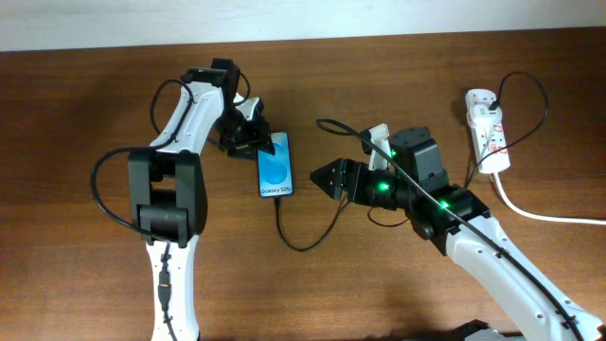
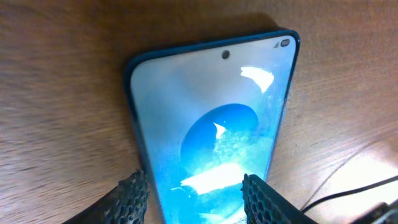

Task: Plug charger to phone and switch on socket
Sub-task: 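Lay the connected phone flat on the table and release both grippers, then move the right gripper to the power strip switch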

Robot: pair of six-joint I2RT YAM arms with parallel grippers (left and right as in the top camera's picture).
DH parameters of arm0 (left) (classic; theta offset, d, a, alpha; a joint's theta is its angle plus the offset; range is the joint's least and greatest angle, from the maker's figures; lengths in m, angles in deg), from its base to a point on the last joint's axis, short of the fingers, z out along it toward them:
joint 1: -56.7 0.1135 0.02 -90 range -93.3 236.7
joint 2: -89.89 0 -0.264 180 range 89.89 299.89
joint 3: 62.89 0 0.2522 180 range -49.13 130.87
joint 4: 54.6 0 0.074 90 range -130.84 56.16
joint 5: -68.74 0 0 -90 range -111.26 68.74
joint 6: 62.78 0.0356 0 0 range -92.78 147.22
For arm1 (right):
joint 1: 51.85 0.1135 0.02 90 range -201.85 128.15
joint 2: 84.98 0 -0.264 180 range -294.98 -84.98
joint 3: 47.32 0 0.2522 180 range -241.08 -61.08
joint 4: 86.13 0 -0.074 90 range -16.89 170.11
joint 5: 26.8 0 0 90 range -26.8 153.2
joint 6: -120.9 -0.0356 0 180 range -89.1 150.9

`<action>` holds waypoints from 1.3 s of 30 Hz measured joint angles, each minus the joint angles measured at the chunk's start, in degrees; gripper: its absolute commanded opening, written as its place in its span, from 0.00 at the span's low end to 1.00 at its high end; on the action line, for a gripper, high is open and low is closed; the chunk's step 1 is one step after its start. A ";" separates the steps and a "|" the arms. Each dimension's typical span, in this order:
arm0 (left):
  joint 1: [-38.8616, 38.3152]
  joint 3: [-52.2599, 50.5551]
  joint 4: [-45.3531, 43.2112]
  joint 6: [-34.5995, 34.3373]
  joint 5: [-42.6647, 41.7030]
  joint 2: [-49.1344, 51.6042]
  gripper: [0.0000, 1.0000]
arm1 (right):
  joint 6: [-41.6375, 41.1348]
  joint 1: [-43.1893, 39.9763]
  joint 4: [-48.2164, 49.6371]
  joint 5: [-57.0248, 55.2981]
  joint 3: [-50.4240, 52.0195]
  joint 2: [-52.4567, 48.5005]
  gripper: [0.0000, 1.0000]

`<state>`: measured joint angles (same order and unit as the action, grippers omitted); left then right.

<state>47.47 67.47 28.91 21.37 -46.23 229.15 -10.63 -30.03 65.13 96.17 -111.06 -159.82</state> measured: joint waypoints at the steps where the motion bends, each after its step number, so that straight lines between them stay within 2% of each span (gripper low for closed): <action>1: 0.00 0.63 0.04 -0.04 1.11 0.00 0.54 | 0.02 0.00 0.00 -0.02 0.00 -0.02 0.85; 6: 0.00 1.79 1.14 -0.50 7.48 0.00 0.53 | 1.57 0.00 -2.75 -0.44 0.00 0.00 0.85; 11: 0.00 16.33 9.77 -0.68 12.83 -1.14 0.53 | 4.76 0.00 -3.89 -1.31 0.00 0.00 0.85; 14: 0.00 20.72 12.00 -0.68 13.51 -7.82 0.55 | 5.70 0.00 -7.67 -3.26 -0.50 -0.02 0.86; 15: 0.02 21.09 12.04 -0.61 13.60 -10.80 0.57 | 6.38 0.00 -11.15 -4.66 -1.51 -0.07 0.86; 16: 0.04 21.90 12.28 -0.61 13.70 -16.20 0.65 | 7.10 0.00 -13.77 -5.77 -2.99 -0.07 0.86; 18: 0.04 23.04 12.46 -0.22 13.70 -25.99 1.00 | 10.32 0.00 -21.59 -9.29 -9.75 -0.11 0.89; 20: 0.04 23.15 13.18 0.00 13.88 -30.01 0.99 | 12.00 0.00 -31.26 -13.84 -16.85 -0.44 0.90; 21: 0.04 23.15 13.55 0.02 13.94 -31.56 0.99 | 13.70 0.00 -38.91 -19.08 -24.87 -0.39 0.91; 22: 0.04 23.15 13.92 0.02 13.94 -33.03 0.99 | 14.34 0.00 -39.43 -20.87 -26.99 -0.09 0.93; 23: 0.04 23.15 14.45 0.02 13.94 -33.20 0.99 | 14.73 -0.02 -45.07 -24.35 -31.23 -0.44 0.95; 25: 0.04 23.12 15.28 0.02 14.08 -33.20 0.99 | 15.15 -1.62 -49.16 -29.55 -38.77 -0.17 0.95; 28: 0.04 23.12 15.37 0.02 14.08 -33.20 0.99 | 16.41 -12.68 -55.41 -32.28 -46.27 -0.04 0.98; 30: 0.04 23.12 15.34 0.02 14.10 -33.20 0.99 | 17.77 -23.71 -56.63 -31.65 -47.65 0.00 1.00; 33: 0.04 23.12 15.69 0.02 14.10 -33.20 0.99 | 20.41 -41.13 -56.11 -26.03 -47.76 -0.31 1.00; 34: 0.04 23.12 16.00 0.02 14.10 -33.20 0.99 | 21.31 -43.91 -56.06 -23.69 -47.76 -0.63 1.00; 36: 0.04 23.12 16.41 0.02 14.10 -33.20 0.99 | 23.58 -54.55 -55.52 -17.20 -48.15 -4.17 1.00; 39: 0.04 23.12 16.39 0.02 14.10 -33.20 0.99 | 25.18 -64.83 -54.45 -12.22 -48.35 -12.33 1.00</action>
<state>47.51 90.59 45.31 21.39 -32.14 195.95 14.54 -94.86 10.68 83.95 -159.41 -172.15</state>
